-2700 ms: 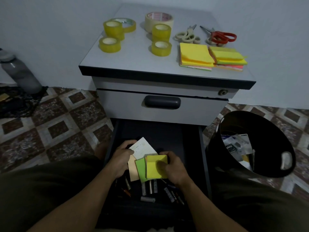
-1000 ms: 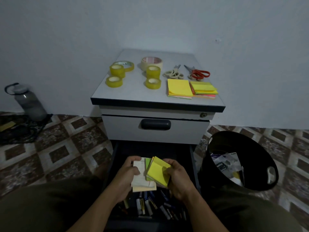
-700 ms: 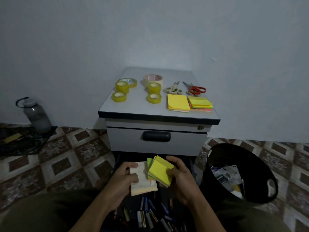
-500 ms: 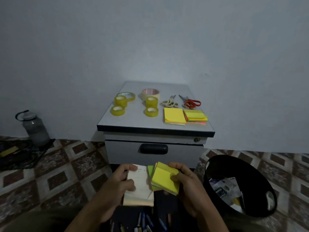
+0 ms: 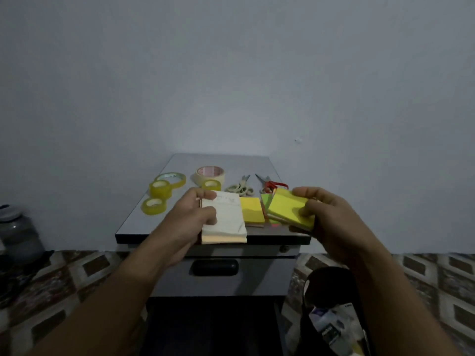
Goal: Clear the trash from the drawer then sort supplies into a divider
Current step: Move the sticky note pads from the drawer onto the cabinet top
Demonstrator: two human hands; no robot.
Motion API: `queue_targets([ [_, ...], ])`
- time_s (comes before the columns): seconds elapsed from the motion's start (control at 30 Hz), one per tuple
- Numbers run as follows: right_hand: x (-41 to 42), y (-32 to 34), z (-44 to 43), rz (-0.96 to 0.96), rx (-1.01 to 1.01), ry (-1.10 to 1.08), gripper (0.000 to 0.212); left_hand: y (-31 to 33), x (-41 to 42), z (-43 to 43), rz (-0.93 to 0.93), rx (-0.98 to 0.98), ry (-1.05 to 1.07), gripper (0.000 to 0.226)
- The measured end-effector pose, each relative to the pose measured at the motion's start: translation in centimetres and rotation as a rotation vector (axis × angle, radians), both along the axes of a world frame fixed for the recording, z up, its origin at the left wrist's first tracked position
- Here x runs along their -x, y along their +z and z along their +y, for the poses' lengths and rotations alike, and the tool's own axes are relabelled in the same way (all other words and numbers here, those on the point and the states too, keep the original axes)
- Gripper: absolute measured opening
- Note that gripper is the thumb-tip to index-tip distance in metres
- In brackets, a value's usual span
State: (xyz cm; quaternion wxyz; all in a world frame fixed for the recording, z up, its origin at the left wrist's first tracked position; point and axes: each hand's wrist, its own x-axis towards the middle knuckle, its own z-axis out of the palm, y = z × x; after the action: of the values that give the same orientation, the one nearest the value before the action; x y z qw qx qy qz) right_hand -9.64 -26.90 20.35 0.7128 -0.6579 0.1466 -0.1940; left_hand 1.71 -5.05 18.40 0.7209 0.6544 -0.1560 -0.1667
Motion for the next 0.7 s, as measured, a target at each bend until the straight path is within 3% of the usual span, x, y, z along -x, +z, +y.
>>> queue_targets([
  [0.13, -4.1, 1.2, -4.2, 0.085, 0.143, -0.101, 0.031, 1.2, -3.5, -3.9, -0.044, -0.091, 0.006, 0.039],
  [0.4, -8.8, -1.3, -6.9, 0.237, 0.296, -0.079, 0.03, 0.8, -7.6, -9.4, -0.026, -0.32, -0.008, 0.035],
  [0.7, -8.7, -2.1, -7.1, 0.279, 0.505, 0.002, 0.032, 1.7, -6.6, -10.1, -0.389, -0.805, -0.043, 0.038],
])
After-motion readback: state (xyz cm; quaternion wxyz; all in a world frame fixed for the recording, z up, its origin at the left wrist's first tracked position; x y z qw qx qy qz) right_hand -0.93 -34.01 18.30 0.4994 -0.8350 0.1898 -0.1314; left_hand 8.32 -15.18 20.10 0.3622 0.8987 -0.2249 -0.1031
